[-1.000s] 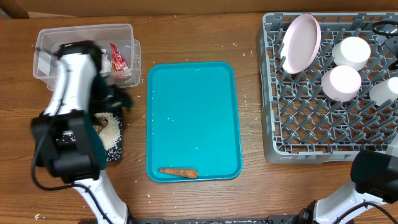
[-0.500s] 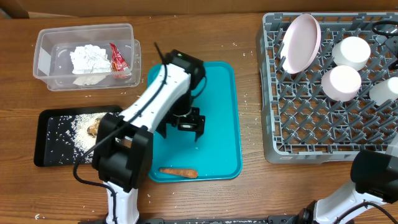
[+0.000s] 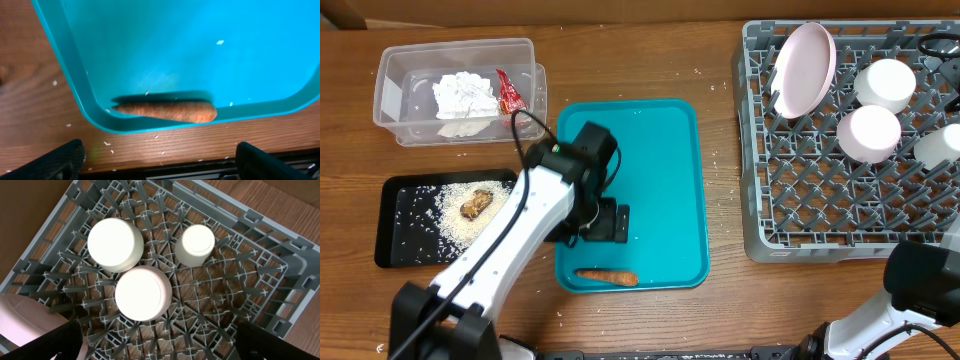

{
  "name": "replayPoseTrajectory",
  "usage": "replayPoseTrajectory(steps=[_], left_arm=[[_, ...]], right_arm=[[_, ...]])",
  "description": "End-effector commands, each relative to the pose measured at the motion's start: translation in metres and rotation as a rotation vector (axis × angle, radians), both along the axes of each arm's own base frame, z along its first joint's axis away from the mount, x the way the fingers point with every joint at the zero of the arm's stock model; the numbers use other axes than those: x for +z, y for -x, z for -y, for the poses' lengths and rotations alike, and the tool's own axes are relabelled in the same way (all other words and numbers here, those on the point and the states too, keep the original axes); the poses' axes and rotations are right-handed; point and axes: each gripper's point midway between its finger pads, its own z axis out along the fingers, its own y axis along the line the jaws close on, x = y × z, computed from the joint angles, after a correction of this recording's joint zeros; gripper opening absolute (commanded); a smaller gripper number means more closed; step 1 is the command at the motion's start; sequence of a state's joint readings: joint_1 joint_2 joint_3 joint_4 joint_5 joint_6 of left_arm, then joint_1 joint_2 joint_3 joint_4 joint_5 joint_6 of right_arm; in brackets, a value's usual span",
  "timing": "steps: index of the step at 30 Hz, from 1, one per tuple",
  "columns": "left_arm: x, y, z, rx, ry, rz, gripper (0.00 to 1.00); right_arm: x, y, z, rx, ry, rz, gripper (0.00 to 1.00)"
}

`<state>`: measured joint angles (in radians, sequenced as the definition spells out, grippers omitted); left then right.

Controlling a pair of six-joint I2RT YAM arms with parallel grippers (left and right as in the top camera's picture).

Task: Sort waste into correct bins and load items into the dishwasher
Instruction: 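Lower the left gripper over the orange carrot and close on it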

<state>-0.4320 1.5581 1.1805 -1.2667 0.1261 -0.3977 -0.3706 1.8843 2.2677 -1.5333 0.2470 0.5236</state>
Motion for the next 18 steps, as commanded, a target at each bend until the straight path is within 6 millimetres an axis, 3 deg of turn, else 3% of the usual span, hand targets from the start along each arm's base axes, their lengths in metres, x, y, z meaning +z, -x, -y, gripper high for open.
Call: replayPoseTrajectory(steps=[1,4,10,16,18], left_arm=[[-0.025,0.021,-0.007,0.033,-0.028,-0.086,0.99],[-0.040,0.035,-0.002,0.035,0.015,-0.142,0.99],[-0.053,0.045,-0.001,0.038,0.035,-0.165,0.99],[-0.068,0.060,-0.007,0.041,0.024,-0.202,0.84],[-0.069,0.060,-0.005,0.042,0.035,-0.199,0.74]], right_arm=[[0.001,0.000,0.002,-0.009,0.009,0.003,1.00],[0.001,0.000,0.002,-0.009,0.009,0.003,1.00],[0.001,0.000,0.002,-0.009,0.009,0.003,1.00],[0.001,0.000,0.002,-0.009,0.009,0.003,1.00],[0.001,0.000,0.002,-0.009,0.009,0.003,1.00]])
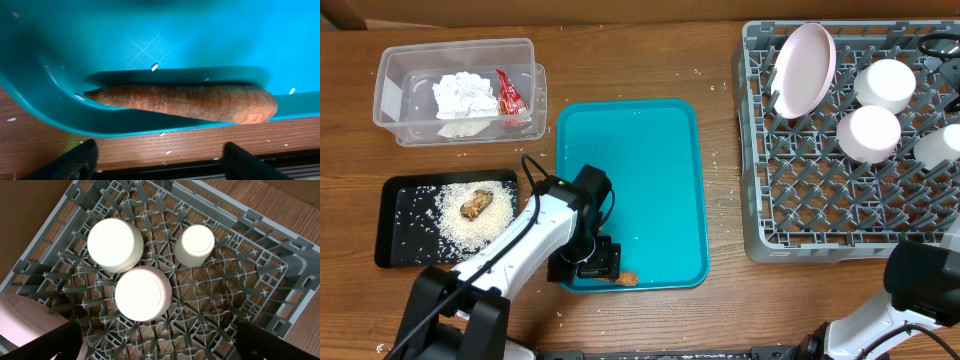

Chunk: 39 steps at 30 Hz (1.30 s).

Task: Sort waste into correct bins and load items into the dishwasher
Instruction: 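Lower the left gripper over the orange carrot and close on it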

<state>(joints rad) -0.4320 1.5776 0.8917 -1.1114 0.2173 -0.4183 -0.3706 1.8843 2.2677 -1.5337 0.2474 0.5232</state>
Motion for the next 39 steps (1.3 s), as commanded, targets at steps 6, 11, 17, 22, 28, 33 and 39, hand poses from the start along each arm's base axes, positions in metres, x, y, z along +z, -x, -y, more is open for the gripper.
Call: replayPoseTrajectory(steps=[6,11,17,22,28,33,39], left_arm=[[-0.004,0.004,0.005,0.015,0.029,-0.016,0.27],[-0.005,0.000,0.008,0.008,0.036,0.001,0.04],[-0.013,0.001,0.017,-0.039,0.039,0.006,0.04],[-0.029,0.007,0.015,-0.041,0.007,-0.060,0.04],[-0.035,0.001,0.016,-0.042,0.004,-0.048,0.04],[-0.035,-0.018,0.013,-0.041,-0.039,0.027,0.04],[-0.034,-0.061,0.003,-0.037,-0.125,0.198,0.04]], right_arm=[[0.001,0.000,0.002,-0.009,0.009,0.004,1.00],[0.001,0.000,0.002,-0.009,0.009,0.004,1.00],[0.001,0.000,0.002,-0.009,0.009,0.004,1.00],[0.001,0.000,0.002,-0.009,0.009,0.004,1.00],[0.001,0.000,0.002,-0.009,0.009,0.004,1.00],[0.001,0.000,0.002,-0.009,0.009,0.004,1.00],[0.001,0.000,0.002,-0.009,0.009,0.004,1.00]])
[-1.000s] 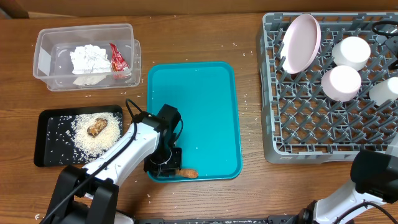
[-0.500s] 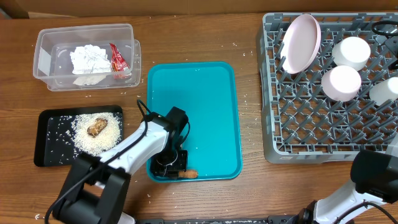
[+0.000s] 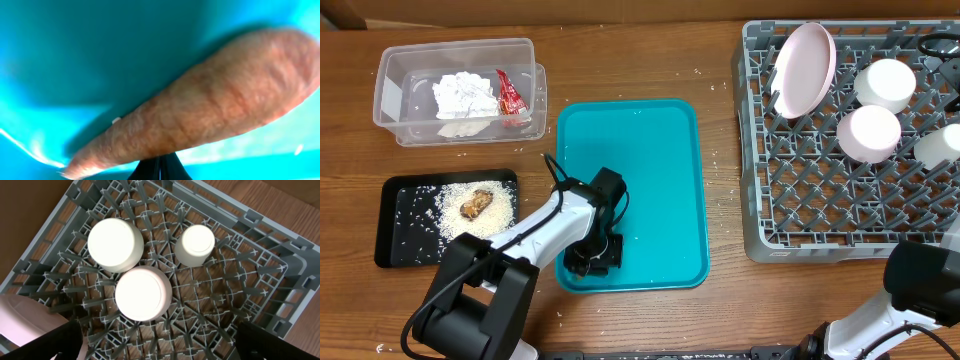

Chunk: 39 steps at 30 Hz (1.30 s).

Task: Sort waste into correct bins and load items into the dishwasher
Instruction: 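Lower the left gripper over the orange carrot and close on it, then lift the carrot with the left gripper off the teal tray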

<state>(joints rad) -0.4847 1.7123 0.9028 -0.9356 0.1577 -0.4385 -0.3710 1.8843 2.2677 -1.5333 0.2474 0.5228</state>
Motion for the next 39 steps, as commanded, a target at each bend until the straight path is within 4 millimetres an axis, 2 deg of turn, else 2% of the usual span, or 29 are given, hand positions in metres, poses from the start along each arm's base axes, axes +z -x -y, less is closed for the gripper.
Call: replayPoseTrajectory(steps=[1,5,8,14,15,17,18,20,22,25,29,32,35,39], left_arm=[[0.001,-0.041,-0.011,0.009,-0.091,0.157,0.04],[0.006,-0.071,-0.016,0.021,-0.122,0.271,0.04],[0.011,-0.086,-0.016,0.032,-0.115,0.318,0.04],[0.043,-0.115,-0.007,0.050,-0.087,0.376,0.05],[0.050,-0.119,-0.005,0.052,-0.083,0.385,0.08],[0.061,-0.126,0.000,0.063,-0.067,0.398,0.24],[0.066,-0.128,0.002,0.076,-0.059,0.400,0.26],[0.072,-0.125,0.011,0.115,-0.014,0.372,0.31],[0.072,-0.113,0.023,0.170,0.052,0.301,0.47],[0.067,-0.094,0.028,0.264,0.075,0.197,0.50],[0.058,-0.079,0.022,0.337,0.030,0.138,0.53],[0.051,-0.076,0.020,0.381,0.008,0.121,0.55],[0.043,-0.077,0.013,0.433,-0.042,0.120,0.62],[0.025,-0.074,0.012,0.448,-0.075,0.071,0.63]], right_arm=[[0.001,0.000,0.002,-0.009,0.008,0.004,1.00],[0.001,0.000,0.002,-0.009,0.008,0.004,1.00],[0.001,0.000,0.002,-0.009,0.008,0.004,1.00],[0.001,0.000,0.002,-0.009,0.008,0.004,1.00],[0.001,0.000,0.002,-0.009,0.008,0.003,1.00],[0.001,0.000,0.002,-0.009,0.008,0.004,1.00],[0.001,0.000,0.002,-0.009,0.008,0.004,1.00],[0.001,0.000,0.002,-0.009,0.008,0.003,1.00],[0.001,0.000,0.002,-0.009,0.008,0.004,1.00],[0.001,0.000,0.002,-0.009,0.008,0.004,1.00],[0.001,0.000,0.002,-0.009,0.008,0.004,1.00],[0.001,0.000,0.002,-0.009,0.008,0.003,1.00],[0.001,0.000,0.002,-0.009,0.008,0.003,1.00],[0.001,0.000,0.002,-0.009,0.008,0.004,1.00]])
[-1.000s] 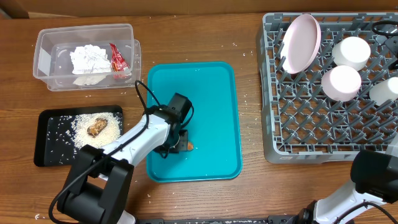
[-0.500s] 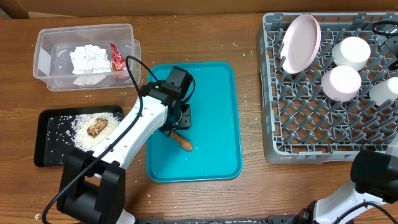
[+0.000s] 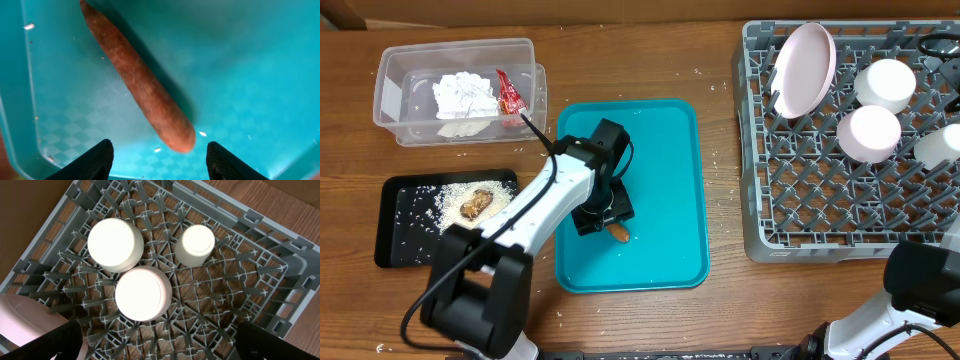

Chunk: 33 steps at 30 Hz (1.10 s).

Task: Sort waste into correct bins and load items into the dishwasher
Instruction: 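Lift the carrot with the left gripper off the teal tray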

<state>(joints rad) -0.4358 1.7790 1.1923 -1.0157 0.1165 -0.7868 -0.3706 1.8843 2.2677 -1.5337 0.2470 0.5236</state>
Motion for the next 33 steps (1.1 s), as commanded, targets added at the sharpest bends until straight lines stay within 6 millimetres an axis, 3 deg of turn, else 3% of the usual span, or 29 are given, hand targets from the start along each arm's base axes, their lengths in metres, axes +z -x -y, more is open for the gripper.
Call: replayPoseTrajectory(steps=[1,5,9,13,16,26,33], left_arm=[[-0.022,0.005,-0.002,0.063,-0.026,-0.067,0.63],[-0.036,0.003,-0.003,0.088,-0.011,-0.106,0.61],[-0.037,-0.006,-0.013,0.139,-0.005,-0.094,0.62],[-0.038,-0.008,-0.017,0.153,-0.004,-0.096,0.54],[-0.039,-0.008,-0.017,0.151,-0.003,-0.094,0.53],[-0.038,-0.006,-0.012,0.131,0.024,-0.109,0.26],[-0.031,-0.008,-0.011,0.096,0.032,-0.110,0.19]], right_arm=[[0.001,0.000,0.002,-0.009,0.009,0.004,1.00],[0.001,0.000,0.002,-0.009,0.009,0.004,1.00],[0.001,0.000,0.002,-0.009,0.009,0.003,1.00],[0.001,0.000,0.002,-0.009,0.009,0.004,1.00],[0.001,0.000,0.002,-0.009,0.009,0.004,1.00],[0.001,0.000,0.002,-0.009,0.009,0.004,1.00],[0.001,0.000,0.002,-0.009,0.009,0.004,1.00]])
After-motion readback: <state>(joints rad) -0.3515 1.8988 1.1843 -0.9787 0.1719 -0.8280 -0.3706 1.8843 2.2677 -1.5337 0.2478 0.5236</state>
